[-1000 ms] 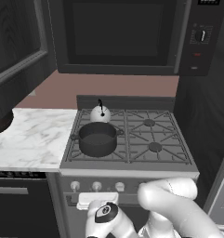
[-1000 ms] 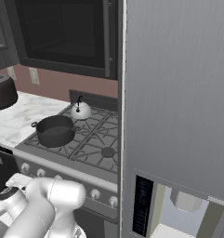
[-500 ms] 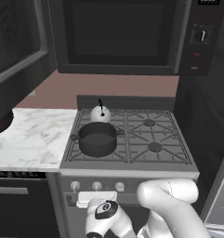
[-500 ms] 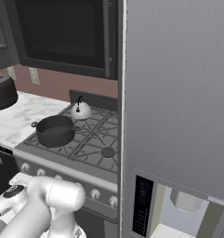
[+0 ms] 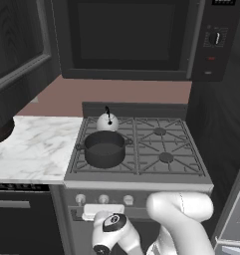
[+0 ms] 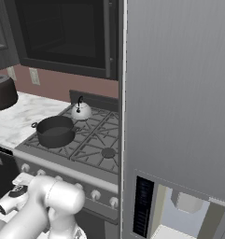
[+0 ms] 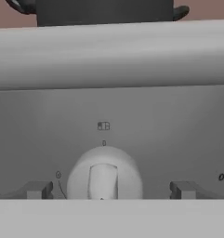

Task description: Pick the kettle from the cabinet and place it on a stove burner. Then pick the pot from the counter and place it on another stove burner. Finally, turn both burners on.

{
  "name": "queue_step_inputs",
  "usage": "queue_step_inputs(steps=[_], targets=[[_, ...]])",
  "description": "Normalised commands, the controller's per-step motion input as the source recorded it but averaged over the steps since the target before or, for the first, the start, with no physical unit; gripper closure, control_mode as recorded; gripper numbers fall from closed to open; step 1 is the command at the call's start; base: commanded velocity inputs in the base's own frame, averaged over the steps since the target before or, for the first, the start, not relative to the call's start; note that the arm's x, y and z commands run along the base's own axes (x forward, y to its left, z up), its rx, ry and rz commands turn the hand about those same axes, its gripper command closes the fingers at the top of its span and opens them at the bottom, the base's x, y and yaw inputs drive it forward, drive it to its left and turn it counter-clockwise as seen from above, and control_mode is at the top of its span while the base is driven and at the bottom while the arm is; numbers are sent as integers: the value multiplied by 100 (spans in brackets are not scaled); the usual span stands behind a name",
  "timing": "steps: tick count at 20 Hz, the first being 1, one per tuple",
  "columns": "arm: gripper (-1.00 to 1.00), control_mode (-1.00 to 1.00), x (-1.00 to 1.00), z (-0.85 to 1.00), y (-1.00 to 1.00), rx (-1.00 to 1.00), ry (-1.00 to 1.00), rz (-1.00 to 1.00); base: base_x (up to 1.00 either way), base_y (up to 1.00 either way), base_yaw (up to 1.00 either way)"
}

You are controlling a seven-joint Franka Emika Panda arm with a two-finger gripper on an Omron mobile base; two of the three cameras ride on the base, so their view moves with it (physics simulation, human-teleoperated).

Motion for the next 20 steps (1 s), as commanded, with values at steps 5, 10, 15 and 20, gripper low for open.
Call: queue_step_inputs(steps=[5, 10, 15, 20], targets=[[-100, -100, 18, -19, 0, 7, 0, 0, 0, 0, 0], [-100, -100, 17, -21, 2, 5, 0, 0, 0, 0, 0], [100, -100, 15, -18, 1, 3, 0, 0, 0, 0, 0], [100, -100, 16, -10, 9, 0, 0, 0, 0, 0, 0]])
